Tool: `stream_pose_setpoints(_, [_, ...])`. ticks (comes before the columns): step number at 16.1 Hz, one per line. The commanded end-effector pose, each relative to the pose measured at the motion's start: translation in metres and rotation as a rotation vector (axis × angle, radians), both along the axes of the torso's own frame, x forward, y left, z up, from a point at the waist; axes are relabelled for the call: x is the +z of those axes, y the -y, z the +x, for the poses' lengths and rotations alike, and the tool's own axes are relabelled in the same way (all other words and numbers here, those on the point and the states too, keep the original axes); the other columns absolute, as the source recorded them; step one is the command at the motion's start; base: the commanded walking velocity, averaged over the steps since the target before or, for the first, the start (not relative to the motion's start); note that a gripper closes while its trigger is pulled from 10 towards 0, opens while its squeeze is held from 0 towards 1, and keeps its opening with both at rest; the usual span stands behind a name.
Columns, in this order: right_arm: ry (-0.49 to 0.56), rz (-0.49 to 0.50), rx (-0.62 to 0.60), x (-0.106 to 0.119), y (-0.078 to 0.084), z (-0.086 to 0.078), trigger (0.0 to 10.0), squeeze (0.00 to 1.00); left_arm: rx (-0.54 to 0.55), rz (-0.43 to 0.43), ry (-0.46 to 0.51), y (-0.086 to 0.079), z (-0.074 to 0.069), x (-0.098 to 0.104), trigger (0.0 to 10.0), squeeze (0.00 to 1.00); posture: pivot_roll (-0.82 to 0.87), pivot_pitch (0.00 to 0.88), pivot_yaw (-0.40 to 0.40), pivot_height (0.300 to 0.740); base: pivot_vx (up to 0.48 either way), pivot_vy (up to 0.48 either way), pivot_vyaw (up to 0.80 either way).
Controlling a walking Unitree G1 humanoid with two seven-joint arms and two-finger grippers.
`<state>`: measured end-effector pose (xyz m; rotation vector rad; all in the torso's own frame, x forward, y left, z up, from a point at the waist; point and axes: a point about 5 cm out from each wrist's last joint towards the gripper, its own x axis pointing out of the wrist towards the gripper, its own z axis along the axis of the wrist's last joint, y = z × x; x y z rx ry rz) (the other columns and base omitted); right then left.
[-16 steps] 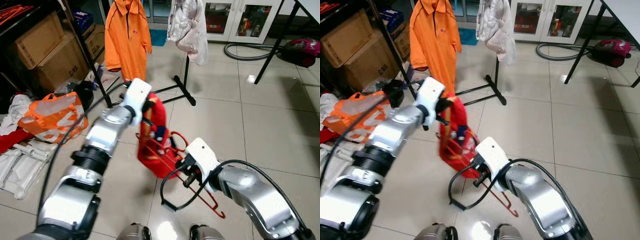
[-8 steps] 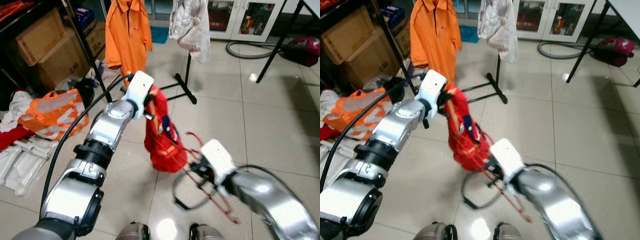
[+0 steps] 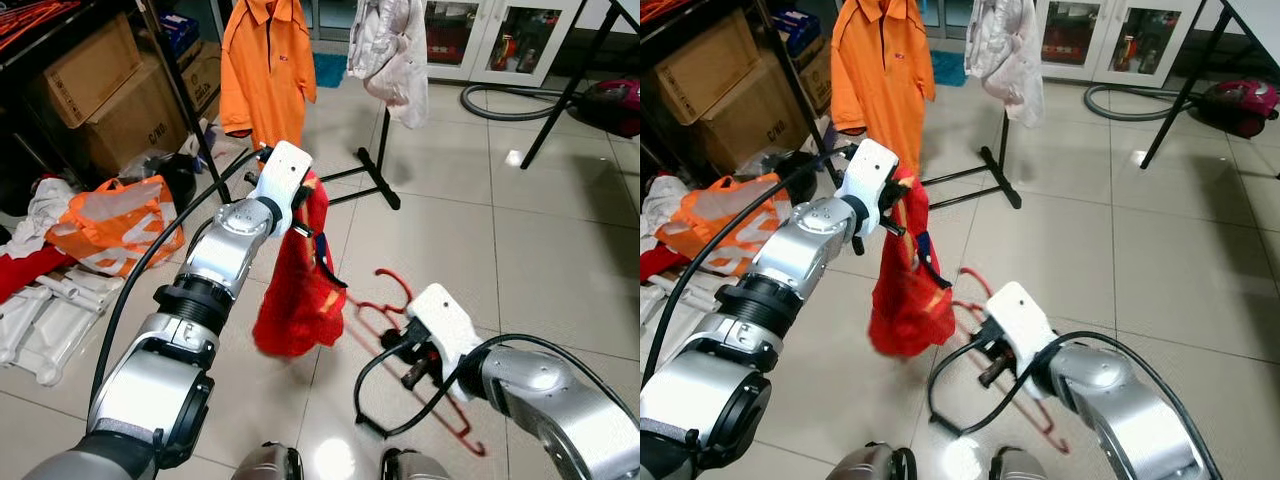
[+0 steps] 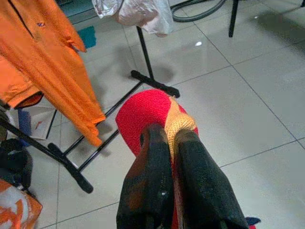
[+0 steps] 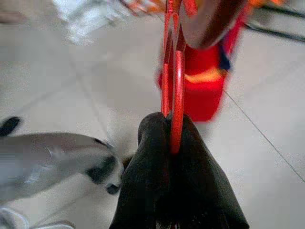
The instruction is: Hang hanger
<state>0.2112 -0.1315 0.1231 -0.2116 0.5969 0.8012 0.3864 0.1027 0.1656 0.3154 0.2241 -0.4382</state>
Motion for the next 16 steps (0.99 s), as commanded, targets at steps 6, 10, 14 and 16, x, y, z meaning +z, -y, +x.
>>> stream_pose_setpoints(6, [0.044,-0.034,-0.063,0.02,0.034,0.003,10.0,0.0,0.004,0.015,0.059,-0.002,0.005,0.015,10.0,0.0,-0.06,0.123,0.091,0.74,0.0,0.0,0.0])
stream_pose_setpoints(10, [0.02,-0.048,-0.1,0.001,0.019,0.01,10.0,0.0,-0.015,-0.024,0.057,0.009,0.003,0.02,10.0,0.0,-0.06,0.125,0.091,0.74,0.0,0.0,0.0])
stream_pose_setpoints(14, [-0.003,-0.054,-0.115,-0.01,0.002,0.015,10.0,0.0,-0.027,-0.037,0.06,0.02,-0.001,0.02,10.0,0.0,-0.05,0.126,0.087,0.74,0.0,0.0,0.0])
stream_pose_setpoints(16, [0.001,-0.108,-0.145,-0.015,0.005,0.018,10.0,0.0,-0.029,-0.046,0.059,0.022,-0.002,0.021,10.0,0.0,-0.05,0.127,0.087,0.74,0.0,0.0,0.0])
